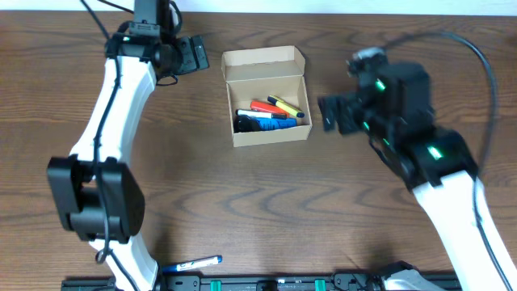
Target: Pack container
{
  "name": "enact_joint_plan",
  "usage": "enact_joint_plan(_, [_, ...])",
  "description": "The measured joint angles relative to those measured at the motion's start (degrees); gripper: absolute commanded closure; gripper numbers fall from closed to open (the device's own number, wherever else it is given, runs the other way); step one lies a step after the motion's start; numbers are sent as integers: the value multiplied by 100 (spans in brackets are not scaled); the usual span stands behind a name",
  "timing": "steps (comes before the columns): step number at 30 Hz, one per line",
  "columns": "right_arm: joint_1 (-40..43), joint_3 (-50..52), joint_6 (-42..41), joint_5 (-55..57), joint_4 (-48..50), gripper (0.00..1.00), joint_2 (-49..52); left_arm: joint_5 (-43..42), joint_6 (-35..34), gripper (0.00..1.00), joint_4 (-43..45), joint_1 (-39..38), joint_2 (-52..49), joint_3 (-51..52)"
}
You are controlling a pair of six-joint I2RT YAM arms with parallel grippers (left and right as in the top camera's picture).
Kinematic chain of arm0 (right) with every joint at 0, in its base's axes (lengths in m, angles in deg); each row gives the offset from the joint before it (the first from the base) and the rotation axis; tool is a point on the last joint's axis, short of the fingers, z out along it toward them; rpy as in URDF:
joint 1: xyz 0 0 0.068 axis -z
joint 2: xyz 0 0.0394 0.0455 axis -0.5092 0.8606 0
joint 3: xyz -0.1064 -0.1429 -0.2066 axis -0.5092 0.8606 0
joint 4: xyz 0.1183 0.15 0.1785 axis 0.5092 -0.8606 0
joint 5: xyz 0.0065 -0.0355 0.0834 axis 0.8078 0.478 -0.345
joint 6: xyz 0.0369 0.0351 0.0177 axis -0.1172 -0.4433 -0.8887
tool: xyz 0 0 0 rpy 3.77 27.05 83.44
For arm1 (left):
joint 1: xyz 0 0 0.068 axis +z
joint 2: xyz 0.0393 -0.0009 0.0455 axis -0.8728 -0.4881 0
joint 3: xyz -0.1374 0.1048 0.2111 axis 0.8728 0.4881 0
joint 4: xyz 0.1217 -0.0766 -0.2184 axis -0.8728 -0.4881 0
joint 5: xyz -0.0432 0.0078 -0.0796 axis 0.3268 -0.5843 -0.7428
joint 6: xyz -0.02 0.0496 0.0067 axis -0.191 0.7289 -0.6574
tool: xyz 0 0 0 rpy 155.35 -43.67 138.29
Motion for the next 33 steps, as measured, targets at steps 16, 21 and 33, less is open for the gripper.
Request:
enact_joint_plan(16, [1134,4,-920,-487,3388,99,3261,-1226,-597,95,1832,570,-1239,-133])
enact_joint_plan(21, [1425,-140,-1279,-1377,3908,99,4118,-1561,-1023,95,1825,629,-1617,-184])
enact_joint_plan(33, [1408,-367,-2168,-2638,5226,99,5171,-2430,-1526,95,2433,284,-2238,-199])
